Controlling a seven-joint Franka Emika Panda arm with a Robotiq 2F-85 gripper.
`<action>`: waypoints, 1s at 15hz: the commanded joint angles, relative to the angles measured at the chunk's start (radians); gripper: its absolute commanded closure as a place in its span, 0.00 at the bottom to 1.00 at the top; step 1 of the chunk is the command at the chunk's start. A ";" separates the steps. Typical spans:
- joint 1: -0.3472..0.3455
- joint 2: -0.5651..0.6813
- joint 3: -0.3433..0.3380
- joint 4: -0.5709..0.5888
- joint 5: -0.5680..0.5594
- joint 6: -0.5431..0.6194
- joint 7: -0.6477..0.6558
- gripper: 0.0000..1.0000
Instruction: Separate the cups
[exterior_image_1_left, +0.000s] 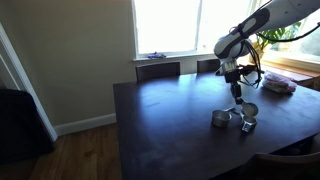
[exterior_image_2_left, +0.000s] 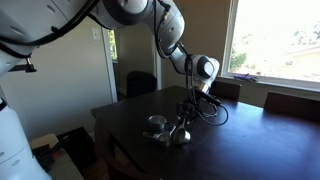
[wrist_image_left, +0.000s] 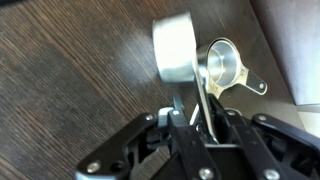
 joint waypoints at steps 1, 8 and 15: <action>0.008 0.023 -0.005 0.064 -0.005 -0.074 -0.041 0.38; 0.028 -0.048 -0.014 0.029 -0.022 0.003 -0.051 0.01; 0.031 -0.252 -0.023 -0.225 0.016 0.392 0.086 0.00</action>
